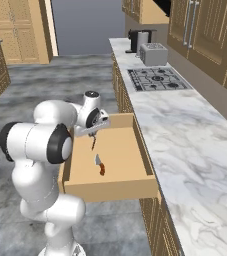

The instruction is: Pick up the metallic utensils from the counter and place them in the open drawer. Make sure not to pick up any wooden utensils.

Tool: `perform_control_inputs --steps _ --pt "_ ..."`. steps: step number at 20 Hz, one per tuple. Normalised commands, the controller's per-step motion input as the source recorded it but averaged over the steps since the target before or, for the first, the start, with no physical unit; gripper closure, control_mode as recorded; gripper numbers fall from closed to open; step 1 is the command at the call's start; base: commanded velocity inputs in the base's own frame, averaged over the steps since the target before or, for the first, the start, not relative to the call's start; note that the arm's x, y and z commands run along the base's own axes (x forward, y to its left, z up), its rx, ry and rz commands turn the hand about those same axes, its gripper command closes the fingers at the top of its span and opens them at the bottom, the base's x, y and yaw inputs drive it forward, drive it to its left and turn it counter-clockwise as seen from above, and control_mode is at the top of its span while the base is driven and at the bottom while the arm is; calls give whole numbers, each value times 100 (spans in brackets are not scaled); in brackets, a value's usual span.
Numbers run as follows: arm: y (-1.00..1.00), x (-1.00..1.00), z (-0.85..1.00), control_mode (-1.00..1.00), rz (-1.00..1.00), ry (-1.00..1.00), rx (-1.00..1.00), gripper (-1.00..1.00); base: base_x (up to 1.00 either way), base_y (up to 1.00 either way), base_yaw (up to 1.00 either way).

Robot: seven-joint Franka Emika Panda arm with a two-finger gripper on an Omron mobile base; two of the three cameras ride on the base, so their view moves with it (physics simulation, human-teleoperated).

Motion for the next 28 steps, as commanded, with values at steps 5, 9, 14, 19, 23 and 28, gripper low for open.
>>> perform_control_inputs --steps 5,9,14,19,23,28 --pt "0 20 -31 -100 0 1 0 100 0 0 0" --pt "0 23 -39 -100 1 2 -1 100 0 0 0" --pt "0 30 -43 -100 1 3 -2 100 0 0 0" --pt "0 36 -45 -100 1 5 -2 100 0 0 0" --pt "0 38 -41 -100 1 5 -1 100 0 0 0" --pt "0 35 -38 -100 0 3 -1 100 0 0 0"
